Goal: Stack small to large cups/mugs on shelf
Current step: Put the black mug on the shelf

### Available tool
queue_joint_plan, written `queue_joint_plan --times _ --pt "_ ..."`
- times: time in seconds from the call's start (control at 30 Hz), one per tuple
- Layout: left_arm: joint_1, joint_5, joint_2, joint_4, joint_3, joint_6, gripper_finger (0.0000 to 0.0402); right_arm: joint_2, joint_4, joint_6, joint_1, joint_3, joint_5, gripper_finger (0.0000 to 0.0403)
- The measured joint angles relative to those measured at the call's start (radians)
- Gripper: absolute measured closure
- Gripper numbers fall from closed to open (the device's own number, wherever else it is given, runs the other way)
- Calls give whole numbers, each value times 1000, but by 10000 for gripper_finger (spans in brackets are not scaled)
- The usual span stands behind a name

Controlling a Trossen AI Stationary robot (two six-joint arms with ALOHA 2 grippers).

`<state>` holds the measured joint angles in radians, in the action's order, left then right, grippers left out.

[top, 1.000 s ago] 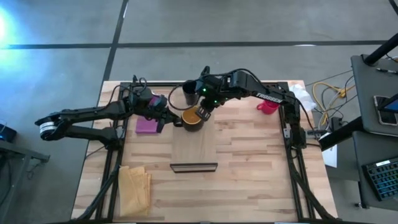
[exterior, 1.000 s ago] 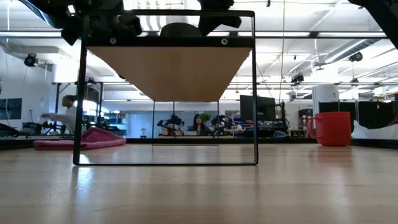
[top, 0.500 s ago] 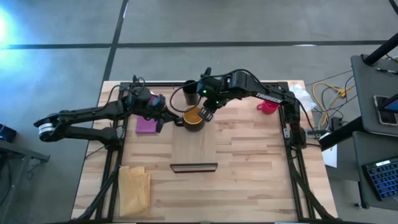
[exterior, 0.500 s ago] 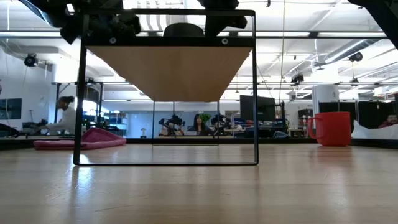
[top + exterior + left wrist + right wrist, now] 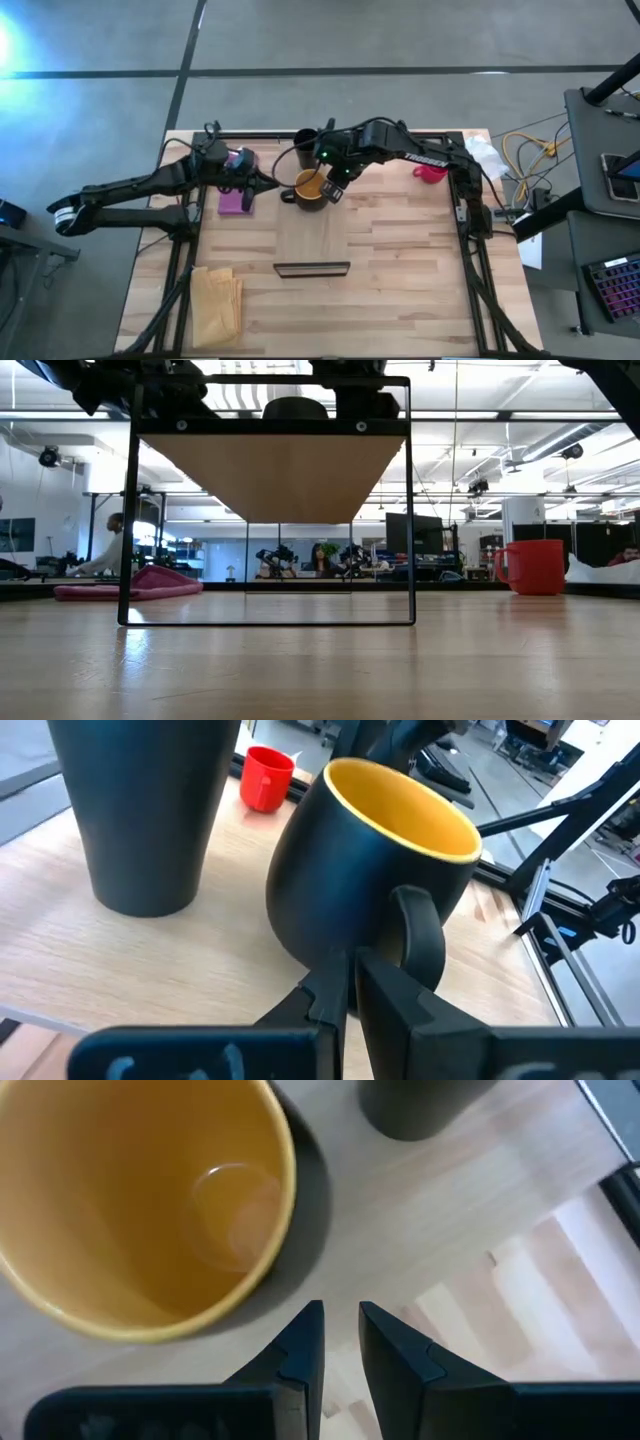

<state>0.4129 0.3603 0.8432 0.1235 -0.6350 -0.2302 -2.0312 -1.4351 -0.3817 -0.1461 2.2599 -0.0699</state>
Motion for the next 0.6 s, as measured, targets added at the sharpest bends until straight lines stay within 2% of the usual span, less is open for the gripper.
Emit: queue_joint_plan --times 0.43,0.6 --pt "0 0 23 0 0 0 391 0 28 -8 36 -14 24 344" --pt "0 -3 24 0 0 1 391 9 4 -11 38 -15 -21 344"
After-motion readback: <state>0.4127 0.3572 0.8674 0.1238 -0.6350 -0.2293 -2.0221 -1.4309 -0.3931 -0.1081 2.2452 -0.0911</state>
